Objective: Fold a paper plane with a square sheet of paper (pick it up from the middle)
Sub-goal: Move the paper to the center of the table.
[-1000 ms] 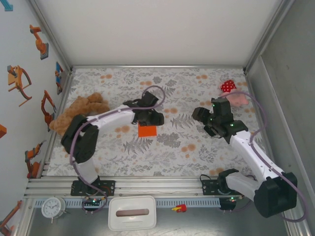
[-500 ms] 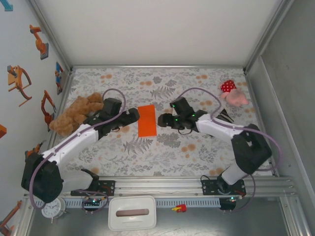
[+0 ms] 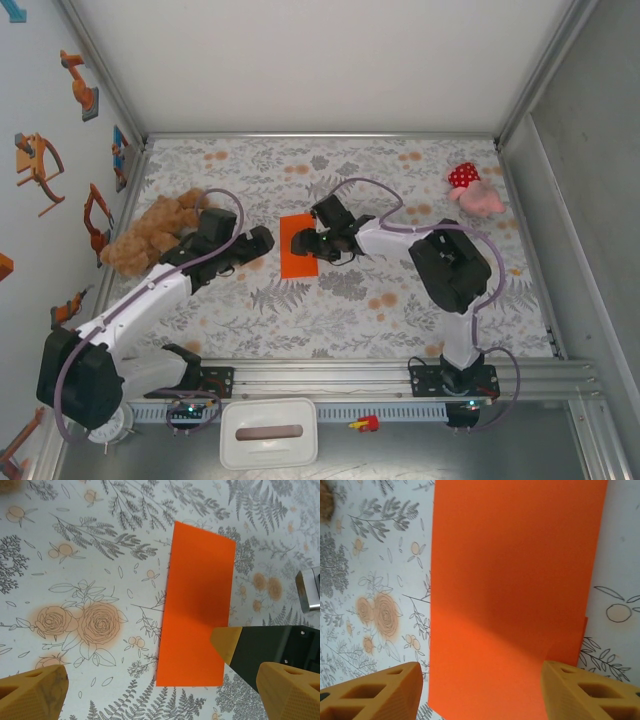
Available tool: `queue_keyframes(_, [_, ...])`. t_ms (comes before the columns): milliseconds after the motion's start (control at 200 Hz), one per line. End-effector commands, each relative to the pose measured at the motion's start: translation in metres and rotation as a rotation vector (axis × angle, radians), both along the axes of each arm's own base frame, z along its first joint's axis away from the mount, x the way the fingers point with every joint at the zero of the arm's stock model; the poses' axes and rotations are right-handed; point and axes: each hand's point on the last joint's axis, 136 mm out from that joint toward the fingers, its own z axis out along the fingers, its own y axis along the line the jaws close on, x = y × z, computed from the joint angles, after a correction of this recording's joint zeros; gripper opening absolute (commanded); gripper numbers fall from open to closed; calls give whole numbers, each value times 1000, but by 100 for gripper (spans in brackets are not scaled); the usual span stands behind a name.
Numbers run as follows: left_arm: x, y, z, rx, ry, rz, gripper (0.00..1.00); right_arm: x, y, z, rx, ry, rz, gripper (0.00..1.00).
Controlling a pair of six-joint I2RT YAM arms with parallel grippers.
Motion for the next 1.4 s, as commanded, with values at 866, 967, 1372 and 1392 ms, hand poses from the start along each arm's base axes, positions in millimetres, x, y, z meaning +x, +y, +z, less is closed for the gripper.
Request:
queue_keyframes(866, [-16,-96,-34,-224,156,-205,94,-16,-84,34,142,-71,-196,52])
queue_keyframes(967, [-24,-109,-45,-246,202,-219,88,-14,-87,22,139,-47,-228,47])
queue_keyframes(1372, [-34,-140,-69,-333,311,-234,57,-18,-104,-8,97,19,-277,40])
queue_keyframes(1392, [-34,-141,-71,-332,315,-235,56,-19,-104,-9,98,22,-277,40])
